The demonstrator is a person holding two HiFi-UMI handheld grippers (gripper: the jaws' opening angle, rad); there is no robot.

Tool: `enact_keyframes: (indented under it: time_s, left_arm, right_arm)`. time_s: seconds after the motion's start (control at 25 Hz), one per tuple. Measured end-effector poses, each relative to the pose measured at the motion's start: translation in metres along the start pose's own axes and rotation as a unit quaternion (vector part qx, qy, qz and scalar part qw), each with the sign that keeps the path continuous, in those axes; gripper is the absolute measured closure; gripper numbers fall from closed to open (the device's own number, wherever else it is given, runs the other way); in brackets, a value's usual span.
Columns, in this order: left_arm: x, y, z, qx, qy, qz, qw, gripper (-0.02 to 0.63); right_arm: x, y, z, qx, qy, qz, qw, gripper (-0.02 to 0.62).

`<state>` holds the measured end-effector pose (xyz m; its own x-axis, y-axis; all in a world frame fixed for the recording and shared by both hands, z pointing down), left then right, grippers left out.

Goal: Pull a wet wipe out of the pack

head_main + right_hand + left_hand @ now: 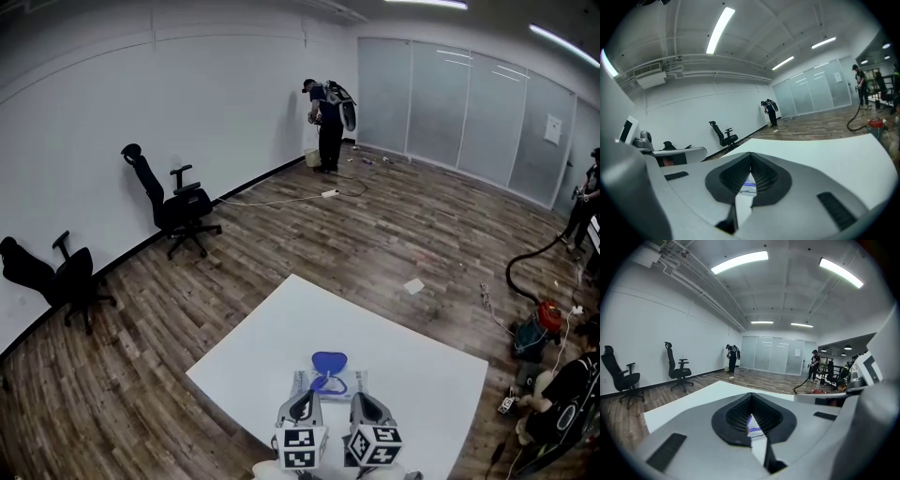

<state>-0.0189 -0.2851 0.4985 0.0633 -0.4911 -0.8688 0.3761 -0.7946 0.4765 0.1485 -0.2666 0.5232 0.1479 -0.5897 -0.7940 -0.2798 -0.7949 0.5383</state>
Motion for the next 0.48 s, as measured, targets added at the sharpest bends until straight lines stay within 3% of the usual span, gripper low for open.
enact_keyframes:
  time_s: [0.48]
  left_arm:
    - [0.002, 0.026, -0.001, 0.023, -0.016, 0.020, 0.9994, 0.611]
  right_arm:
    - [-0.001, 0.026, -0.017, 0.021, 0.001, 0.040, 0.999, 0.586]
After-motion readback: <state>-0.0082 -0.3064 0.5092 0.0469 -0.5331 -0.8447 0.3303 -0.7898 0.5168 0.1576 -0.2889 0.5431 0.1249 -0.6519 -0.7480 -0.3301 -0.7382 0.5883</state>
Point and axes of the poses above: the fingertips, and each gripper's own axes: y forward along the fingers, z to its left, x out of its top, the point moved 9 cm from there along -y, backward along the fingers, and after that the axes turned 15 degrees about z, right-handed, at the moved point
